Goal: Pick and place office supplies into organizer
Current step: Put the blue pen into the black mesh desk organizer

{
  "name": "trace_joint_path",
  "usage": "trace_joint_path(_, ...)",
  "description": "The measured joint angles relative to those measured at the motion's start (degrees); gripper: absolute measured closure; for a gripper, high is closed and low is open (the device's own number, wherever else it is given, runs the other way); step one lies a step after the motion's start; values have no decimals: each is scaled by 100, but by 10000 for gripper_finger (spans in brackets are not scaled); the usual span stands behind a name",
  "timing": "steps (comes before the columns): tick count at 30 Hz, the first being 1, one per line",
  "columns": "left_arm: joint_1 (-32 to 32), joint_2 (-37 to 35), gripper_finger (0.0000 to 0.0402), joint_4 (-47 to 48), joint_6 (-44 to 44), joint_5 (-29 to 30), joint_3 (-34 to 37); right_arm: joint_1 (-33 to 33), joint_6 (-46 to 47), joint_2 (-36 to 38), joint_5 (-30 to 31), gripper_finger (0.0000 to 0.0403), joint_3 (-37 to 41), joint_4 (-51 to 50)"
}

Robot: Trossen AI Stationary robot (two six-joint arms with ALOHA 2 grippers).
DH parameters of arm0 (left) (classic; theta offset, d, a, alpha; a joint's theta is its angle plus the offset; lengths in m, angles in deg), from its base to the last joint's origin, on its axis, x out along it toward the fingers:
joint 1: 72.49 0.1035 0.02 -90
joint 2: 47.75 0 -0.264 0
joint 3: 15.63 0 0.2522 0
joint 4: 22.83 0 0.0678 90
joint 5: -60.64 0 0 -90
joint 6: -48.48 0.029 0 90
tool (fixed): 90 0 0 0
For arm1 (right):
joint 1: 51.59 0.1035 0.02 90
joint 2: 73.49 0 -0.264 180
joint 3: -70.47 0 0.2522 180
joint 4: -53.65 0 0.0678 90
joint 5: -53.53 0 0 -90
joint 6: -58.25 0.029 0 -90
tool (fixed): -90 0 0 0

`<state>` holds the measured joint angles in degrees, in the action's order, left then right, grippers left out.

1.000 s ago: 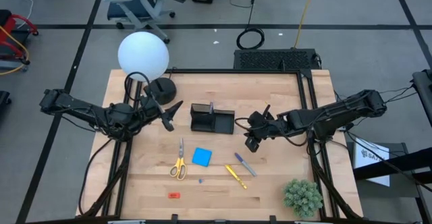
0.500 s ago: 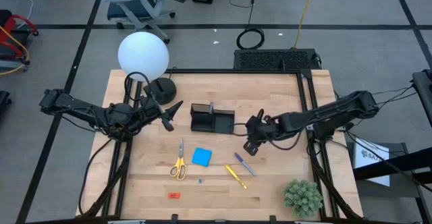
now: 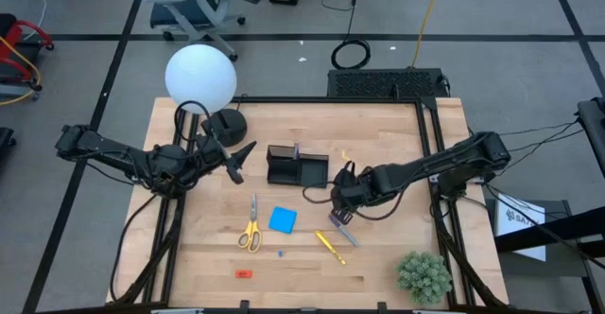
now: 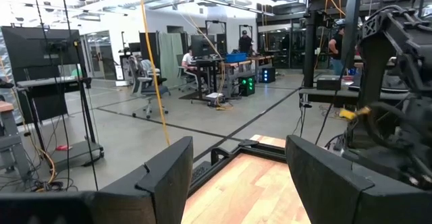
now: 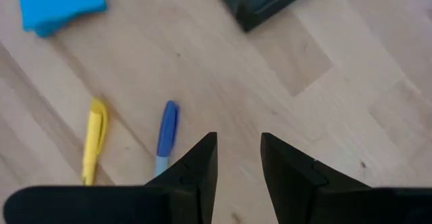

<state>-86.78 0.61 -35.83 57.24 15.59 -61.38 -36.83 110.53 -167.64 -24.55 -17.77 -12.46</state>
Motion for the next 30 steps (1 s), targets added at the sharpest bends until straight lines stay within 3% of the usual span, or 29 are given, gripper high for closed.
trace_joint_path(5, 0, 0, 158, 0, 0, 0, 0, 261, -279, -184, 155, 298, -27, 250)
trace_joint_path(11, 0, 0, 158, 0, 0, 0, 0, 318, 900, -281, -158, 298, -27, 275)
trace_joint_path(16, 0, 0, 158, -1, 0, 0, 0, 360, 1326, -479, -643, 301, -29, 278)
trace_joint_path(30, 0, 0, 158, -2, 0, 0, 0, 389, 871, -1322, -1073, 330, -952, -14)
